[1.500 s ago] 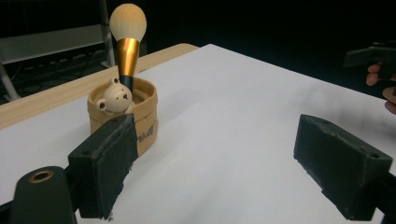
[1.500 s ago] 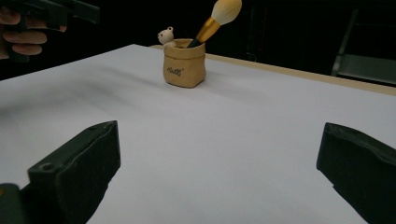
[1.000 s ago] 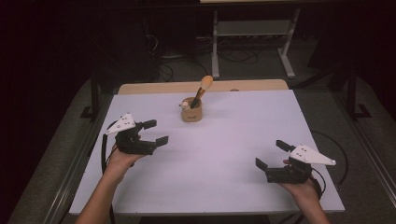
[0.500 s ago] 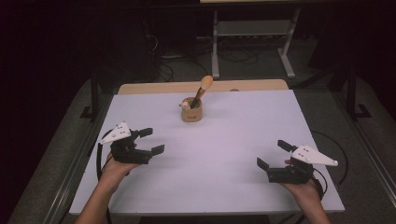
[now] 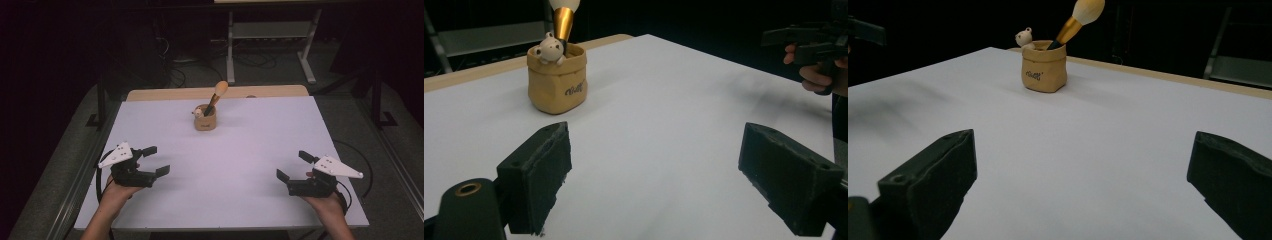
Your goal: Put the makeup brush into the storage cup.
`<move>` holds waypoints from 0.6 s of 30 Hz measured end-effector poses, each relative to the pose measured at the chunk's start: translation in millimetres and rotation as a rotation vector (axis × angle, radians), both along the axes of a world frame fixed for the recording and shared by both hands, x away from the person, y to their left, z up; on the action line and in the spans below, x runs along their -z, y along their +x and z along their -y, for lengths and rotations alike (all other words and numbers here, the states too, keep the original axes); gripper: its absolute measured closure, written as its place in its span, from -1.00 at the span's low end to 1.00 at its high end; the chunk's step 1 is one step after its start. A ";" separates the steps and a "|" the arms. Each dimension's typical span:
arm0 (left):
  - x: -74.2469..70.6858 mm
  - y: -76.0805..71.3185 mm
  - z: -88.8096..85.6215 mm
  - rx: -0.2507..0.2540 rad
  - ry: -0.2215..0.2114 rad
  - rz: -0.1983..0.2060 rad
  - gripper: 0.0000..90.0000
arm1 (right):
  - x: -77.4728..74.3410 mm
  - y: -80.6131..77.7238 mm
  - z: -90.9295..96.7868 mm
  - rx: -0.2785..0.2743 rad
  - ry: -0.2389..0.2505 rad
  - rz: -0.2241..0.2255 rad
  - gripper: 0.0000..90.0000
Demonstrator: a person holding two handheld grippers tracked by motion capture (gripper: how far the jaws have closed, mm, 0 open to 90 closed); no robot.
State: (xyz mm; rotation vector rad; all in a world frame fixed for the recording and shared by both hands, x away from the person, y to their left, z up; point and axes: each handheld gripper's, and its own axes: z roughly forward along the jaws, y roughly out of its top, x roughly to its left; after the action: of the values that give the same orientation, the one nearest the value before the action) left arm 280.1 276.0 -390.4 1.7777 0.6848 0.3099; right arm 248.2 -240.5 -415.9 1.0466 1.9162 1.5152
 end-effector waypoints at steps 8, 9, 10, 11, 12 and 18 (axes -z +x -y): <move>6.2 -15.6 -10.5 -0.024 -0.006 0.003 -0.71 | 0.6 0.4 -0.6 -0.006 -0.002 -0.001 -1.00; 7.7 -18.1 -11.4 -0.030 -0.002 0.005 -0.71 | 0.7 0.4 -0.5 -0.005 -0.001 -0.003 -1.00; 7.7 -18.1 -11.4 -0.030 -0.002 0.005 -0.71 | 0.7 0.4 -0.5 -0.005 -0.001 -0.003 -1.00; 10.1 -21.9 -12.2 -0.035 0.004 0.009 -0.71 | 1.0 0.0 -0.4 -0.005 -0.001 -0.005 -1.00; 10.8 -22.9 -12.7 -0.033 0.007 0.010 -0.71 | 1.0 -0.1 -0.5 -0.005 0.000 -0.007 -1.00; 16.6 -31.8 -14.4 -0.040 -0.008 0.004 -0.71 | 1.6 -0.2 -0.2 -0.004 -0.003 -0.011 -1.00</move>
State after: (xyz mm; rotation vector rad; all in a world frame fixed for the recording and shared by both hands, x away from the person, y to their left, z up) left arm 248.3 290.4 -407.0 1.7571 0.7184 0.3376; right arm 248.0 -240.3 -417.4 1.0536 1.9282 1.5114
